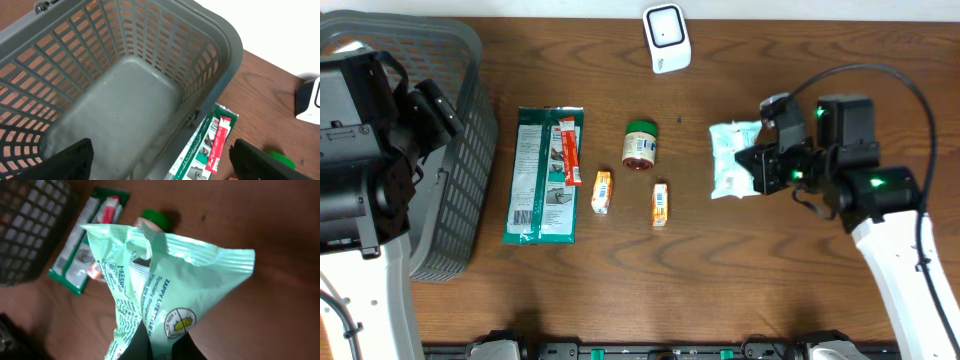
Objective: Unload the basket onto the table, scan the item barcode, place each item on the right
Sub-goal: 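Lift the pale green wipes pack and carry it up to the scanner, then hold the wipes pack in front of the white scanner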
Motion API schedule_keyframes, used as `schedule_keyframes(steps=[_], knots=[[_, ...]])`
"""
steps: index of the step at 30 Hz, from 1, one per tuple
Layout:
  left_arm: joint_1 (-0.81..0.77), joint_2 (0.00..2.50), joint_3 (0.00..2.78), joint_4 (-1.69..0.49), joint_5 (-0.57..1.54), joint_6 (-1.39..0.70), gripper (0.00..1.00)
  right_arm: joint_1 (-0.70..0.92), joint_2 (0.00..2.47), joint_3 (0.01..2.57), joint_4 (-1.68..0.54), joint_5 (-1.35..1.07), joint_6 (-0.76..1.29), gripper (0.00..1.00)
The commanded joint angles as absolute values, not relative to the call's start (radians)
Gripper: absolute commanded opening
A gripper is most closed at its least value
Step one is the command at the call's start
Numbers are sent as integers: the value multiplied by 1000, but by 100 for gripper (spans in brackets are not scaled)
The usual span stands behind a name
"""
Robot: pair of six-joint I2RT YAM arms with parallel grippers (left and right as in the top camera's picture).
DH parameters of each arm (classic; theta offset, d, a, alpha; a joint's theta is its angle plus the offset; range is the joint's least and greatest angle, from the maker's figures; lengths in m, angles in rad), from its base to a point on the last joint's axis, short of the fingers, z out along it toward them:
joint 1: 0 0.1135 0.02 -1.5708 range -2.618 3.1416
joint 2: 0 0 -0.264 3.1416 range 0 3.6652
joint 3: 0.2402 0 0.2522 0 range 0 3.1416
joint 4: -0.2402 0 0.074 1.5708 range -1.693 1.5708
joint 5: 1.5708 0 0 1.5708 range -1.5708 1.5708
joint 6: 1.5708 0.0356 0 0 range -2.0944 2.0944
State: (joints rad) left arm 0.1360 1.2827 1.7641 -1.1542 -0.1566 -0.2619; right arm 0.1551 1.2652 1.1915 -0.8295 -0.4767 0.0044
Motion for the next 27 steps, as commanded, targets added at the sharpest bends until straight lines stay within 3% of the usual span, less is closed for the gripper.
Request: schedule_keyframes(steps=[1,14,23,27], knots=[[141,1281,1769,-1156,-166,-263,88,173,1274,1383,-886,-447,-29,1],[141,1281,1769,-1156,-166,-263,88,266,1653,2256,-1224,-299,-107,1],[141,1281,1769,-1156,-166,-263,88,383,1868,2296,-943,15,-137,1],[141,1281,1769,-1156,-166,-263,88,424,1970,2296,-843,120,-244,1]])
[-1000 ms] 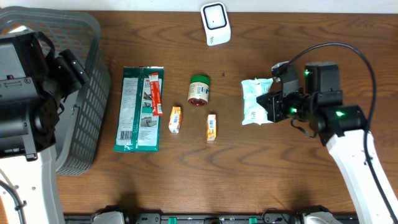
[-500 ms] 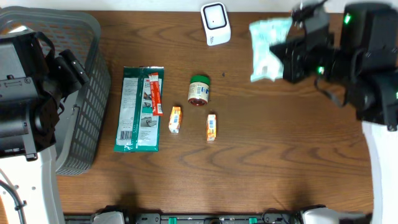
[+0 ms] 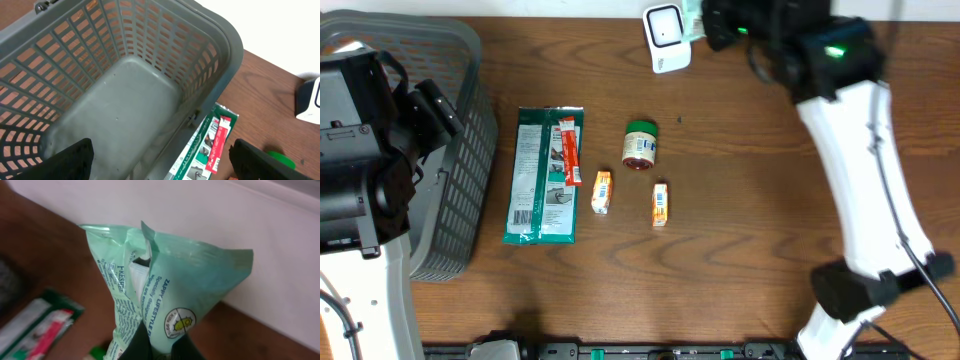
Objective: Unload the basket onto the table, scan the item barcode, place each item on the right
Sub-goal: 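Hold the wipes pack in front of the white scanner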
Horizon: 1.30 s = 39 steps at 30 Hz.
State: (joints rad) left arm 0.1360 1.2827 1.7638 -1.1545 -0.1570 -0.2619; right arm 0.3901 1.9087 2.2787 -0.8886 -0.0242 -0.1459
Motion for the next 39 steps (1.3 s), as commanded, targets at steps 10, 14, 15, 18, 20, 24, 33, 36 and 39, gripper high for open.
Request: schedule_keyframes(steps=[10,14,15,18,20,24,33,36,39], knots=[[141,1281,1769,-1156,-166,-263,88,531,2265,2296,-415,485,-776,1],[141,1281,1769,-1156,-166,-263,88,536,2360,2296,-261,500,-921,1],[141,1281,1769,-1156,-166,-263,88,536,2390,2296,-213,505,-949,1],[141,1281,1769,-1156,-166,-263,88,535,2457,2296,-89,562,-1026,1],[141,1281,1769,-1156,-166,-263,88,531,2498,2296,-9,602,-1084,1],[141,1282,1769,-1156,-166,-263,88,524,2595,2296,154,641,-1214,1],[141,1281,1769,-1156,-166,-263,88,524,2720,2296,299,654,-1280,1],[141,1282,1769,-1156,-166,-263,88,524,2731,2296,288,654,-1238,1],[141,1282,1769,-1156,-166,-263,88,526,2731,2296,244,665,-1137,1]])
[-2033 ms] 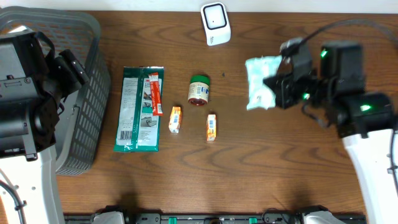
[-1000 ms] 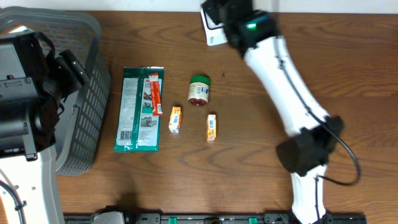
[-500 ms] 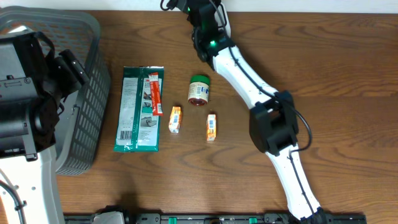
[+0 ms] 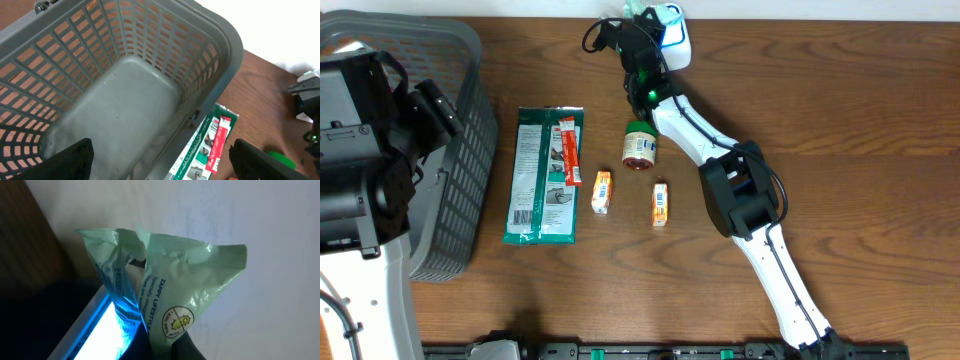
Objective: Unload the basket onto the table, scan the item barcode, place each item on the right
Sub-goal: 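Hold the wipes pack in front of the white scanner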
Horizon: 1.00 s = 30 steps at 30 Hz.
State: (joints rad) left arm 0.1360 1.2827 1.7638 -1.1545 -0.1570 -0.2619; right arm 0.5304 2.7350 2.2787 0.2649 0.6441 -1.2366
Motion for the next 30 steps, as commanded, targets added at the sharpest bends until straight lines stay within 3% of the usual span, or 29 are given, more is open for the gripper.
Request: schedule_keyframes(steps=[1,5,16,20,25,30], knots=[[141,1282,1769,-1156,-166,-263,88,526,2731,2296,242,680,-1107,1],[141,1282,1769,-1156,-166,-263,88,525,2731,2296,186,730,-931,1],[141,1282,1769,-1156,-166,-263,88,537,2731,2296,86,758,-807,1],[141,1282,1769,-1156,-166,-263,88,536,2731,2296,176,751,-827,1],[141,1282,1769,-1156,-166,-263,88,532,2731,2296,445,710,-1067,1],[141,1282,1769,-1156,-166,-263,88,532,2735,2296,442,636,-1114,1]])
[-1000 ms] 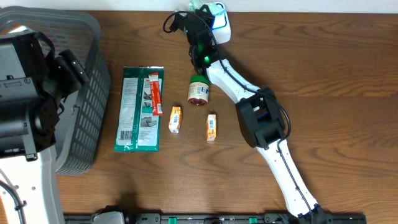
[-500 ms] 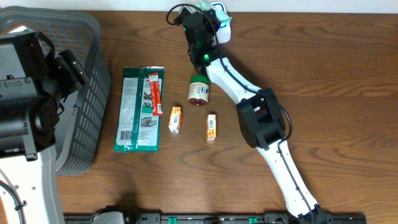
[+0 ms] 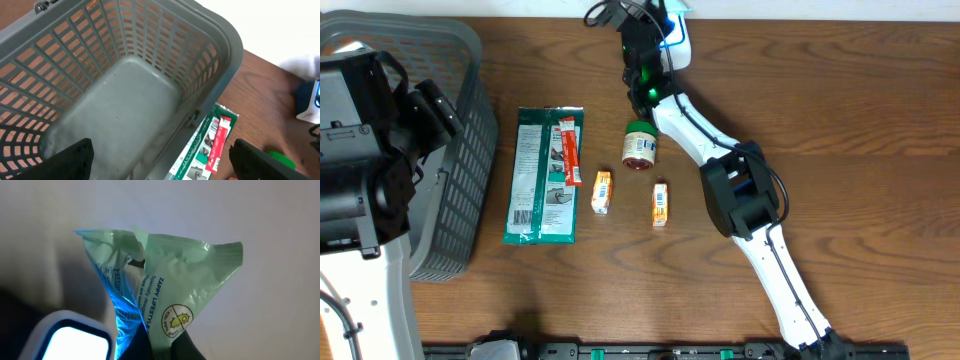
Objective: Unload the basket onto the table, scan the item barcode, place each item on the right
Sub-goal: 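Hold the wipes pack in front of the white scanner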
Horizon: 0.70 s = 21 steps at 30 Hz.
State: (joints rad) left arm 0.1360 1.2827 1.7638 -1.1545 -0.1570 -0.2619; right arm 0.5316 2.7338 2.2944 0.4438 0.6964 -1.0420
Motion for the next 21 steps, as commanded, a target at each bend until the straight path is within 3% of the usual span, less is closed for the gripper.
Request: schedule_keyframes(steps=[1,8,15,21], knots=[[141,1282,1769,-1156,-166,-263,88,530,2735,2296,437,630,-1103,1],[141,1281,1769,-1156,-166,-263,88,525,2735,2294,336,638,-885,1],[141,1282,1769,-1156,-166,-263,88,525,2735,2294,276,710,-841,1],[141,1282,1769,-1156,-166,-263,88,525,2691,2295,367,796,-807,1]])
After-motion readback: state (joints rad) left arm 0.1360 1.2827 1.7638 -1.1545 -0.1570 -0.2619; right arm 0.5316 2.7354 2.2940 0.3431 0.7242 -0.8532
